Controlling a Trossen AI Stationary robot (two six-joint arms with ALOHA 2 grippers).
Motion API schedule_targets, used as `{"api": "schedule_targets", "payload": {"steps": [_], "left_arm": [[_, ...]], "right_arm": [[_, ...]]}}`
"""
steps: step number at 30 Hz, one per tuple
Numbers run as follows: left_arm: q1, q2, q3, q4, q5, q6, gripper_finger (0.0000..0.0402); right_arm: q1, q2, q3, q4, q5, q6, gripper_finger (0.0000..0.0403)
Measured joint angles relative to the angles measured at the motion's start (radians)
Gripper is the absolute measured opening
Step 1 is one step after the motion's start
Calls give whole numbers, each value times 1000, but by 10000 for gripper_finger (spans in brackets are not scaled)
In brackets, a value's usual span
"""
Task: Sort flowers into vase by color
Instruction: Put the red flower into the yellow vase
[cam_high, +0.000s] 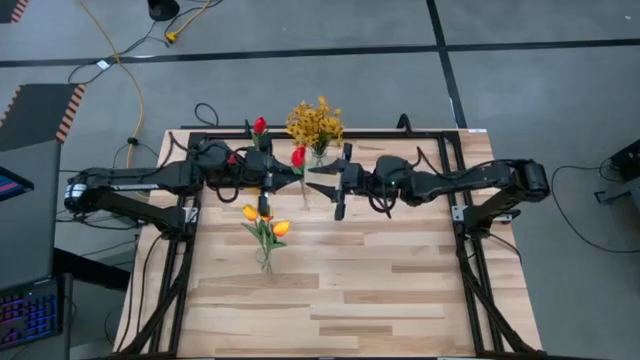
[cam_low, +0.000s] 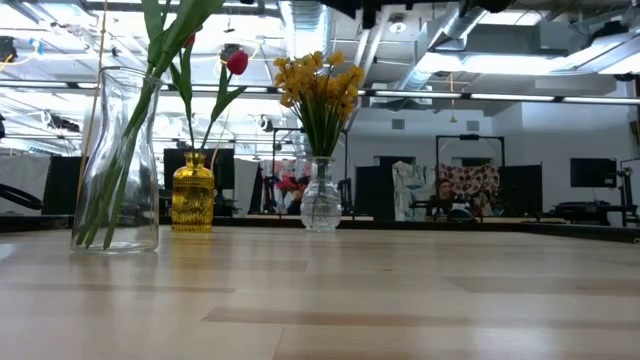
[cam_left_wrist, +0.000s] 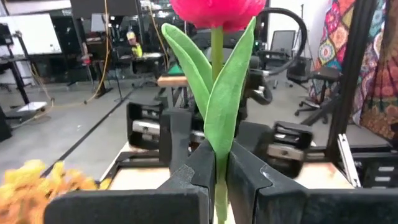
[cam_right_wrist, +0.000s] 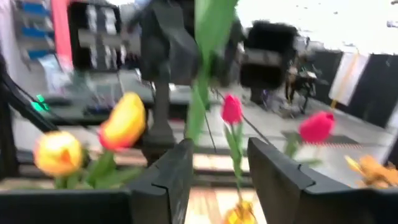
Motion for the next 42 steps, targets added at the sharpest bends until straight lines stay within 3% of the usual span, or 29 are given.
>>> {"api": "schedule_targets", "payload": {"steps": [9, 22, 27, 30, 42], "left_arm": [[36, -205, 0, -140, -13, 17, 13], [42, -504, 0, -218, -269, 136, 13], [42, -528, 1, -223, -448, 211, 13], [45, -515, 1, -261, -501, 239, 13], [179, -448, -35, -291, -469, 229, 13]], "right_arm": [[-33, -138, 0, -332, 31, -22, 200], [-73, -184, 0, -493, 43, 57, 192], [-74, -163, -1, -493, 44, 57, 192], [-74, -153, 0, -485, 44, 58, 192], [-78, -123, -1, -484, 44, 81, 192]]}}
